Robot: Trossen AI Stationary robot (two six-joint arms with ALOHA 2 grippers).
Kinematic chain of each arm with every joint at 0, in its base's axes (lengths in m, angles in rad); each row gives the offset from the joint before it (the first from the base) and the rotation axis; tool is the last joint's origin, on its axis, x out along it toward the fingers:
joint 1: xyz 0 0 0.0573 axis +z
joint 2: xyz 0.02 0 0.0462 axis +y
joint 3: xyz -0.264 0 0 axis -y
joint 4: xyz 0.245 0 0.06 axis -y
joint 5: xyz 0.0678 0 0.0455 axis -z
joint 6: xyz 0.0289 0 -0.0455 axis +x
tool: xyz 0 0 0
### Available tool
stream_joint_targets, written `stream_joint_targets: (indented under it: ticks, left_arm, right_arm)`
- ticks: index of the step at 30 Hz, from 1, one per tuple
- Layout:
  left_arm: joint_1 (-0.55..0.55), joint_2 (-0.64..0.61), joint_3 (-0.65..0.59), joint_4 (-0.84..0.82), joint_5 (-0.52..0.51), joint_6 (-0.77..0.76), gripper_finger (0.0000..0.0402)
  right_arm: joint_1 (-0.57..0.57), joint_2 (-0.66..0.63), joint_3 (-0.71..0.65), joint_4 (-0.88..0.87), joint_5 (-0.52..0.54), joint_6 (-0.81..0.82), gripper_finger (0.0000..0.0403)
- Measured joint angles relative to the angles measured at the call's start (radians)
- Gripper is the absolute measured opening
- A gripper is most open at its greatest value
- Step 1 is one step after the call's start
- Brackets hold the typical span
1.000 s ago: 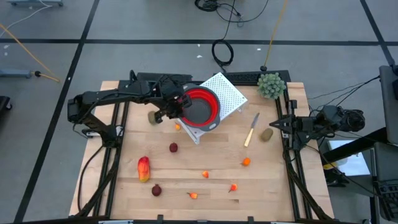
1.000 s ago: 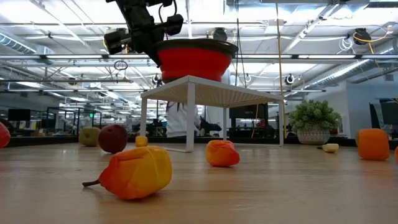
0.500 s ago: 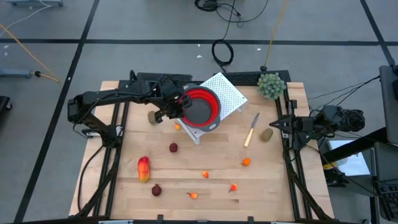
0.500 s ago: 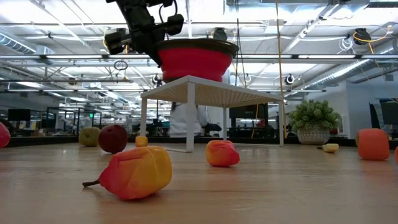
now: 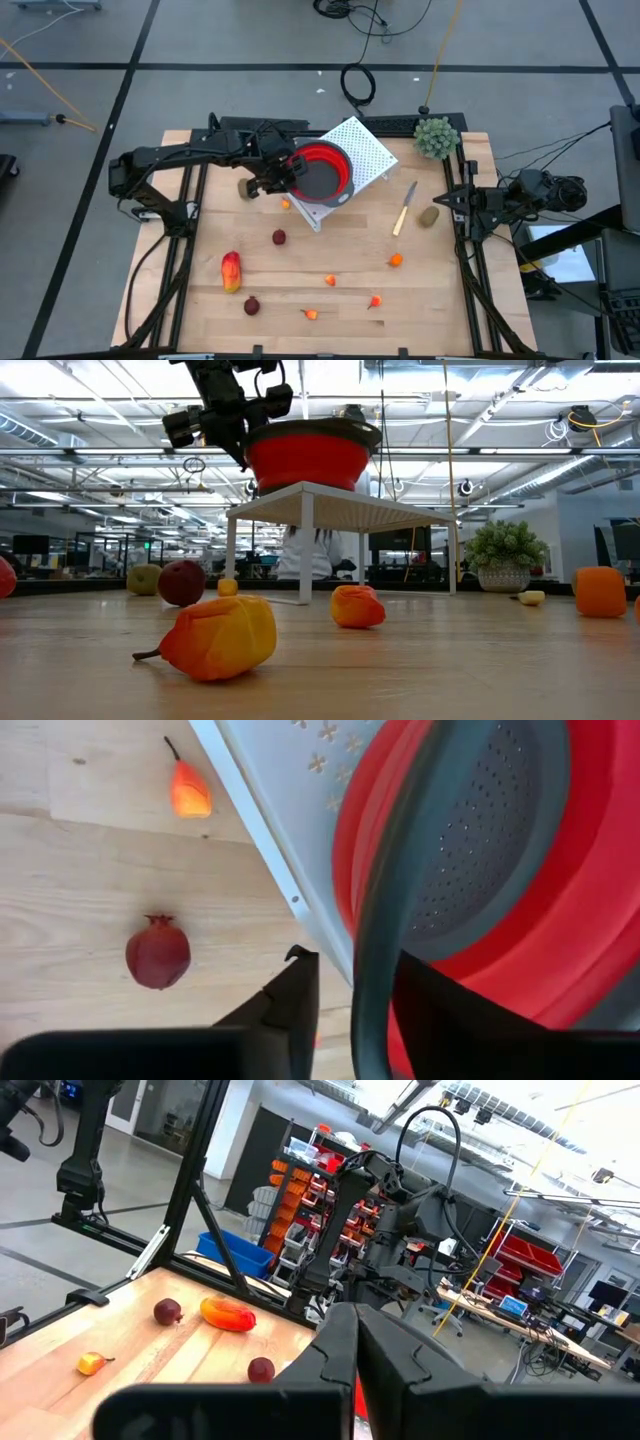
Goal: Pick & Place Fruit
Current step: Put the red strainer bowl on the shelf, then put the mango into the red strainer bowl on the shelf
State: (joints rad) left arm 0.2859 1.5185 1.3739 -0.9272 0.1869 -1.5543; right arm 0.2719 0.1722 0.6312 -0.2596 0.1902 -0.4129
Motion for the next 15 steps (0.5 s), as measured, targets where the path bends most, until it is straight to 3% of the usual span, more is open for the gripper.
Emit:
stream_joint_targets:
  ticks: [9, 15]
  left_arm:
    - [0.002, -0.037, 0.0, 0.006, -0.011, 0.016, 0.0178]
    - [0.002, -0.066, 0.0, 0.005, -0.027, 0.027, 0.0181]
  right_arm:
    - [0.0, 0.0, 0.001, -0.001, 0.0, 0.0, 0.0]
    - [0.0, 0.0, 0.001, -0.001, 0.0, 0.008, 0.0]
